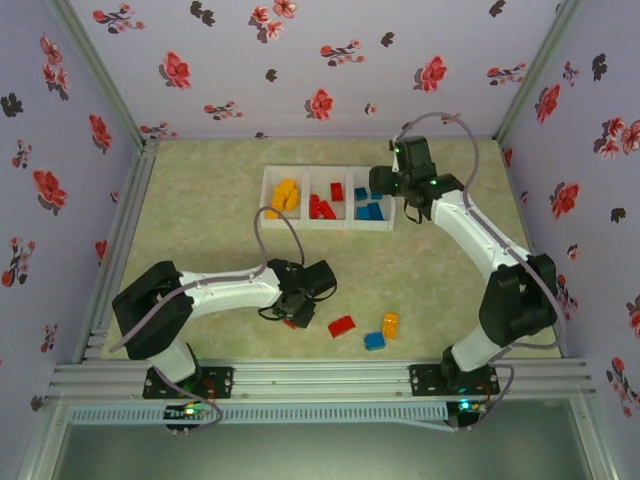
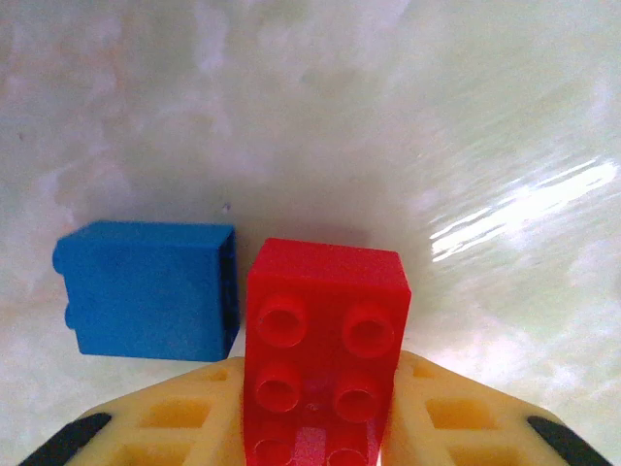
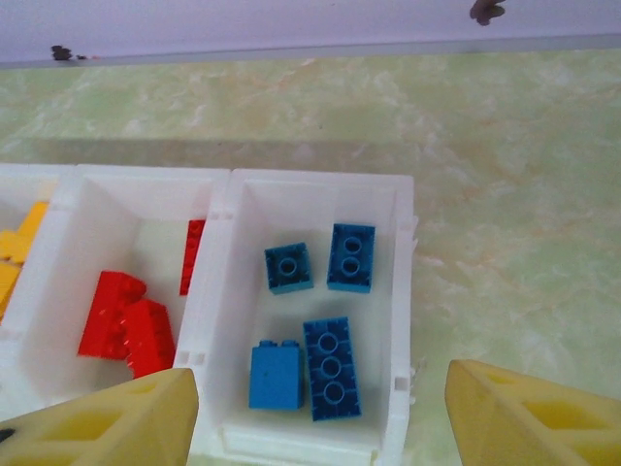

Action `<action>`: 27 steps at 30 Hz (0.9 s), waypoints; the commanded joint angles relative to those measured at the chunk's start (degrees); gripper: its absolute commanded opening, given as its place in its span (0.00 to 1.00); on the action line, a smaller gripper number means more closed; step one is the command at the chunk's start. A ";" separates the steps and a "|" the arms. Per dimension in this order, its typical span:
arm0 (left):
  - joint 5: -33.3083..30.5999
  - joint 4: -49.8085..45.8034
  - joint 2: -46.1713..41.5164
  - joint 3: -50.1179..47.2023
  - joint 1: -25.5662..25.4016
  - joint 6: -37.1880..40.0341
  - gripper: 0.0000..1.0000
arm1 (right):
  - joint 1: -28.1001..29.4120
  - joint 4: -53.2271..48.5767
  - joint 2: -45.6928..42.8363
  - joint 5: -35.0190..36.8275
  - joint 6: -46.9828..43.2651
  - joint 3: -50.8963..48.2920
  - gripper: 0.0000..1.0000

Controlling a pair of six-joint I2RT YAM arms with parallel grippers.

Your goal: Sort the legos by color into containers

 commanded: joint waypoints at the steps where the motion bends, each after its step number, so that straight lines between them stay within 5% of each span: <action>1: -0.02 -3.17 -2.05 3.48 0.08 2.34 0.28 | 0.38 -0.88 -4.39 -3.58 0.85 -3.64 0.69; 14: -2.69 -2.92 -2.71 13.54 9.97 10.03 0.29 | 9.07 -3.05 -13.35 -3.34 3.41 -14.99 0.68; 27: 0.90 -0.27 8.31 30.52 23.65 13.11 0.29 | 16.42 -3.89 -17.19 -0.84 6.25 -21.54 0.68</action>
